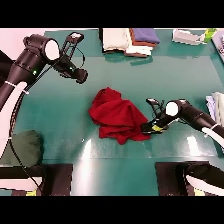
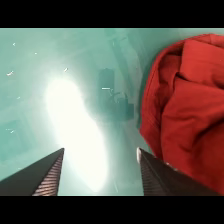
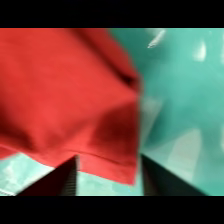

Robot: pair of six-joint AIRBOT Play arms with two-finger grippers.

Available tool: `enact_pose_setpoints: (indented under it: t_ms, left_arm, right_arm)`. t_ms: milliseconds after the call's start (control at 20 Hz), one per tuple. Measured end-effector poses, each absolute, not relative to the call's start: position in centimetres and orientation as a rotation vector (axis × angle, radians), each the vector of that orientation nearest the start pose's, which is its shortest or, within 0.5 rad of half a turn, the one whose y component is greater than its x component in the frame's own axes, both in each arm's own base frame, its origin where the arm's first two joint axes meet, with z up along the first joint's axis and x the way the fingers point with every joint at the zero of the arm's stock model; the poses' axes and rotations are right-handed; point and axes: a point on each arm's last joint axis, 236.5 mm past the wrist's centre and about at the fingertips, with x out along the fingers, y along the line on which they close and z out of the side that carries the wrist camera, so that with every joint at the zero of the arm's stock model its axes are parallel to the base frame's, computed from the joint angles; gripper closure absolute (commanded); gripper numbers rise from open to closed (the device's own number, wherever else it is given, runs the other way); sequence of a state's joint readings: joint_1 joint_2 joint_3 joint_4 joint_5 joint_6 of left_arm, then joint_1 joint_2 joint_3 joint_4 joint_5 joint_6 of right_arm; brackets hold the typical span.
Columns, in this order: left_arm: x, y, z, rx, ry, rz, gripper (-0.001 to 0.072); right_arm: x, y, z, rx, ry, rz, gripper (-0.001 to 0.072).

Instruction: Fold the shirts.

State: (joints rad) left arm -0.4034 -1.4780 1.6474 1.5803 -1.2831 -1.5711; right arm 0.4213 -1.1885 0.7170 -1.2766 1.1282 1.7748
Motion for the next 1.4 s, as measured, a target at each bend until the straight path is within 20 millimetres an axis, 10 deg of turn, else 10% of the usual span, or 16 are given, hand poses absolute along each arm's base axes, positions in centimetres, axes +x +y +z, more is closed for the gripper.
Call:
enact_pose_setpoints:
  t_ms: [50,200,700,1000,1200,1400]
  left_arm:
    - [43.2,-18.2,9.4,0.232,1.097,-0.353,0.0168]
    - [43.5,-18.9,8.4,0.221,1.112,-0.374,0.0079]
    - [44.6,-23.5,-3.2,0.155,1.289,-0.501,0.0085]
    - [45.1,-25.0,-6.0,0.109,1.300,-0.538,0.0115]
    - [45.2,-25.4,-6.3,0.098,1.298,-0.546,0.0683]
    - [45.4,-25.3,-6.2,0.100,1.291,-0.550,0.0684]
  right_arm:
    - [21.0,16.4,-9.2,0.120,1.668,0.264,0.0691]
    - [21.0,16.7,-9.4,0.117,1.670,0.267,0.0692]
    - [21.2,16.8,-9.5,0.113,1.666,0.264,0.0692]
    - [21.2,16.8,-9.6,0.112,1.664,0.264,0.0692]
    - [21.3,16.8,-9.6,0.112,1.663,0.264,0.0691]
    - [22.0,17.0,-9.1,0.104,1.641,0.271,0.0692]
